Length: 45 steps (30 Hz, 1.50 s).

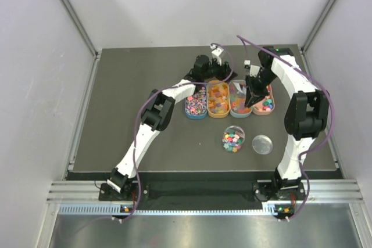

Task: Pack the candies
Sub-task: Adjust the spatula.

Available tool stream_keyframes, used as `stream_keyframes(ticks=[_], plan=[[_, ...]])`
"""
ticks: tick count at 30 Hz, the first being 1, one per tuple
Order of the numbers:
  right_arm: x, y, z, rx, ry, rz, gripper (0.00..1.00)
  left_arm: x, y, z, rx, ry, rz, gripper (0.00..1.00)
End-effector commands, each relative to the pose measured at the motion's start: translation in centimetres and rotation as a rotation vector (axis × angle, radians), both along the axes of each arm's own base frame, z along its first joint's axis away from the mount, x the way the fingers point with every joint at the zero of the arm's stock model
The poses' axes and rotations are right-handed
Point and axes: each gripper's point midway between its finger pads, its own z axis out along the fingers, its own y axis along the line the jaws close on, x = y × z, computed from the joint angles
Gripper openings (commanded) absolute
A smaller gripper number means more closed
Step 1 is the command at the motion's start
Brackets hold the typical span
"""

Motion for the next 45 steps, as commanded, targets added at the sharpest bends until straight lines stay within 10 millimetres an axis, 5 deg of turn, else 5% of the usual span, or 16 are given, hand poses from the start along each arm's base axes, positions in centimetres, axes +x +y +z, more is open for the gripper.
stream_keyframes(ticks=[1,8,14,16,19,23,29,39,45], plan=[[-1.3,-0.3,1.8,-0.02,-0.013,0.029,0.0,-0.9,0.1,9.5,-0.116,-0.106,-0.036,0.66],[-1.6,-2.4,0.8,-0.083,-0.028,0.117,0.0,-1.2,0.7,11.5,-0.142,-0.108,-0.035,0.65],[3.5,-6.5,2.6,-0.217,-0.202,0.257,0.0,-1.1,2.0,15.5,-0.161,-0.147,-0.01,0.65],[6.1,-7.8,4.9,-0.314,-0.304,0.333,0.0,-1.2,2.7,15.6,-0.143,-0.132,0.0,0.65],[6.8,-9.3,5.9,-0.417,-0.372,0.572,0.0,-1.5,4.0,16.6,-0.136,-0.107,0.003,0.64],[6.5,-11.6,6.2,-0.559,-0.409,0.81,0.0,-2.9,5.7,19.1,-0.165,0.024,-0.019,0.63],[6.0,-13.0,8.2,-0.7,-0.542,0.961,0.0,-7.8,6.8,21.8,-0.227,0.194,-0.16,0.61],[4.8,-10.7,13.5,-0.708,-0.747,0.975,0.0,-12.8,3.0,15.5,-0.091,0.314,-0.279,0.56],[3.8,-9.2,14.7,-0.687,-0.778,0.977,0.0,-14.2,0.6,14.4,-0.083,0.315,-0.308,0.56]])
